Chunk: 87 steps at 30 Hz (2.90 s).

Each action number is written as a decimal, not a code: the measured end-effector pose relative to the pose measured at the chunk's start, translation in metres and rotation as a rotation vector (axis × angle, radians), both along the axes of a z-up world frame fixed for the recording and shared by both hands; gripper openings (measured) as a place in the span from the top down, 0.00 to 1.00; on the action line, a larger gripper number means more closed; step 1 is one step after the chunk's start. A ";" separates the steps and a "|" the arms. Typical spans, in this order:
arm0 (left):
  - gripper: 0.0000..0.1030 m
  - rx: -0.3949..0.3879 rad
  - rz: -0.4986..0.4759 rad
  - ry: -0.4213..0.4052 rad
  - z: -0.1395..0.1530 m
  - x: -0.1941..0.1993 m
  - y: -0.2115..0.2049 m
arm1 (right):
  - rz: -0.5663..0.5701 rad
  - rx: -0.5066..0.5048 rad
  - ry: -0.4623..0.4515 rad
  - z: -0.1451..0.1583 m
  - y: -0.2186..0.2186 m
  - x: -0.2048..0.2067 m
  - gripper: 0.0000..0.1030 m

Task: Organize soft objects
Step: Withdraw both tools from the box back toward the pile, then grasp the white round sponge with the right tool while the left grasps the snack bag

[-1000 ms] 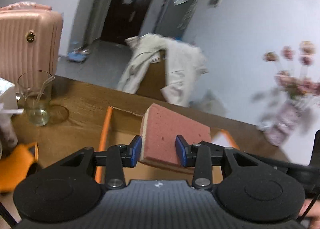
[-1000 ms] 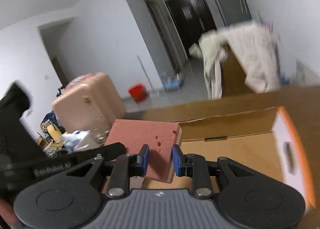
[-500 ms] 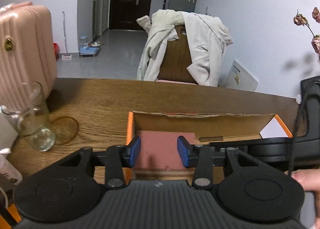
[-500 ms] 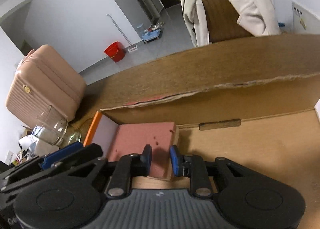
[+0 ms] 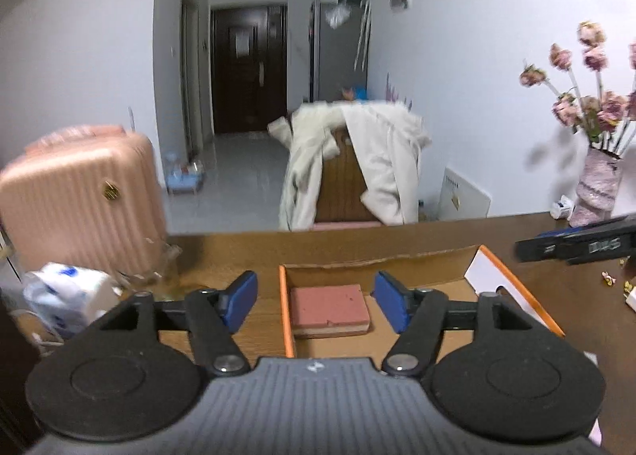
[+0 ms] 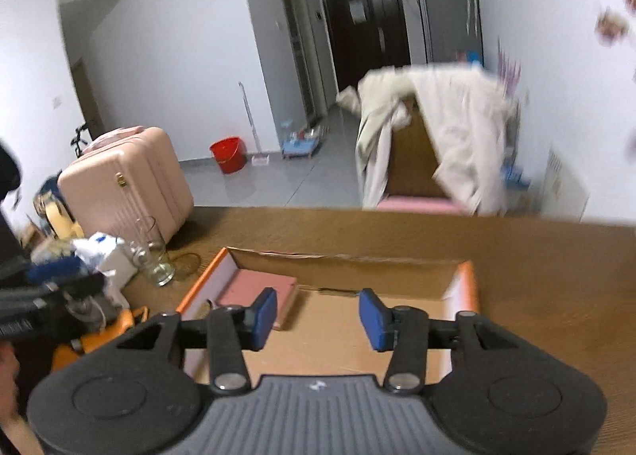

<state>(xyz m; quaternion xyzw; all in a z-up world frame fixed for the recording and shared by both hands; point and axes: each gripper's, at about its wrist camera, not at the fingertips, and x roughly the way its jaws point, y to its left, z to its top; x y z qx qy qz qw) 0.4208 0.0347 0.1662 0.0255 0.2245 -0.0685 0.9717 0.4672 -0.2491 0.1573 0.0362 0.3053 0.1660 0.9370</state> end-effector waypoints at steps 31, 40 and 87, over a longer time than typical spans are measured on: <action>0.11 0.026 0.092 -0.185 -0.089 -0.332 -0.060 | 0.064 0.014 -0.366 -0.093 -0.031 -0.365 0.16; 0.11 0.018 0.056 -0.165 -0.101 -0.339 -0.060 | 0.039 0.005 -0.319 -0.112 -0.026 -0.379 0.16; 0.80 -0.088 -0.068 0.157 -0.165 -0.212 -0.039 | -0.062 -0.097 -0.015 -0.169 0.034 -0.242 0.49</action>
